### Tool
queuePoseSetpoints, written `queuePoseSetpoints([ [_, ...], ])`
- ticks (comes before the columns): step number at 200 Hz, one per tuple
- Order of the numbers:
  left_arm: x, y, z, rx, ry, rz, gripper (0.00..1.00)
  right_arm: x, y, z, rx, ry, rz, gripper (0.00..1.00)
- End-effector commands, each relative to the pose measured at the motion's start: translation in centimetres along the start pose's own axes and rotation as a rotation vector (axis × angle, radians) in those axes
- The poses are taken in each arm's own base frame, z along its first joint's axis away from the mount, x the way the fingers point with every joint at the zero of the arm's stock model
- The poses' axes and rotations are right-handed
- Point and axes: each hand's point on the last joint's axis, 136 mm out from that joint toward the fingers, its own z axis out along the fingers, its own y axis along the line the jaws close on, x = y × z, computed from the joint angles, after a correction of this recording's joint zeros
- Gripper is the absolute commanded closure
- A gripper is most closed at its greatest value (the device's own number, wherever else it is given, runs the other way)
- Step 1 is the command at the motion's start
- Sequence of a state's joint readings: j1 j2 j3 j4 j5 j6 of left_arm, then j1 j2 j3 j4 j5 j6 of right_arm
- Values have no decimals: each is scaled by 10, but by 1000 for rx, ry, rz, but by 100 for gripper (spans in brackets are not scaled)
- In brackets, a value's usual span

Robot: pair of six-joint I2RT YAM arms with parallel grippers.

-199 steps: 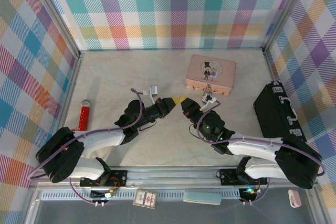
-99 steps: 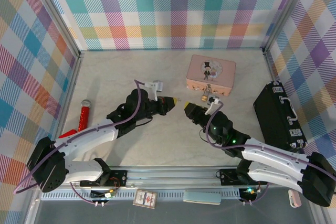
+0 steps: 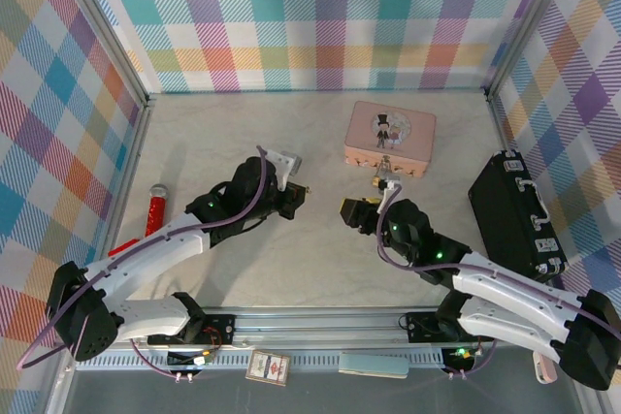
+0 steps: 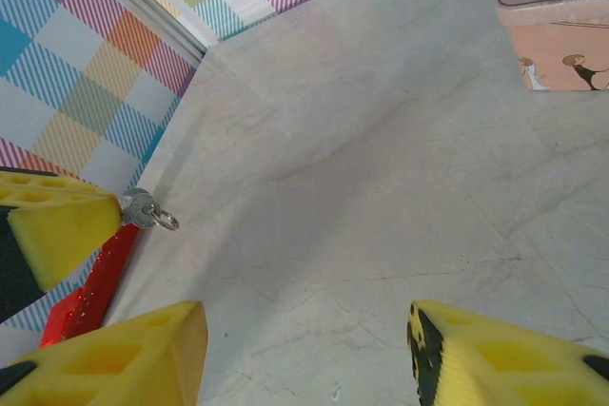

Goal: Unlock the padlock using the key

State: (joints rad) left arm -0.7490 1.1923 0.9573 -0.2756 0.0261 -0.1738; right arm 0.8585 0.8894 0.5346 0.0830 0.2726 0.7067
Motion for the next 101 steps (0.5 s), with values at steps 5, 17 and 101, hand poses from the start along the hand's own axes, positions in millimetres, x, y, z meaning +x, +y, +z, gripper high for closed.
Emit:
queuePoseSetpoints([
  [5,1,16,-2,-86,62,86,100,5,8,-2,-23,99,-31,42],
  [17,-1,17,-3,-98,71,96,100,8,7,-1,-21,129,-36,42],
  [101,8,19,1,-106,132,125,100,22,0,8,-46,260,-27,40],
])
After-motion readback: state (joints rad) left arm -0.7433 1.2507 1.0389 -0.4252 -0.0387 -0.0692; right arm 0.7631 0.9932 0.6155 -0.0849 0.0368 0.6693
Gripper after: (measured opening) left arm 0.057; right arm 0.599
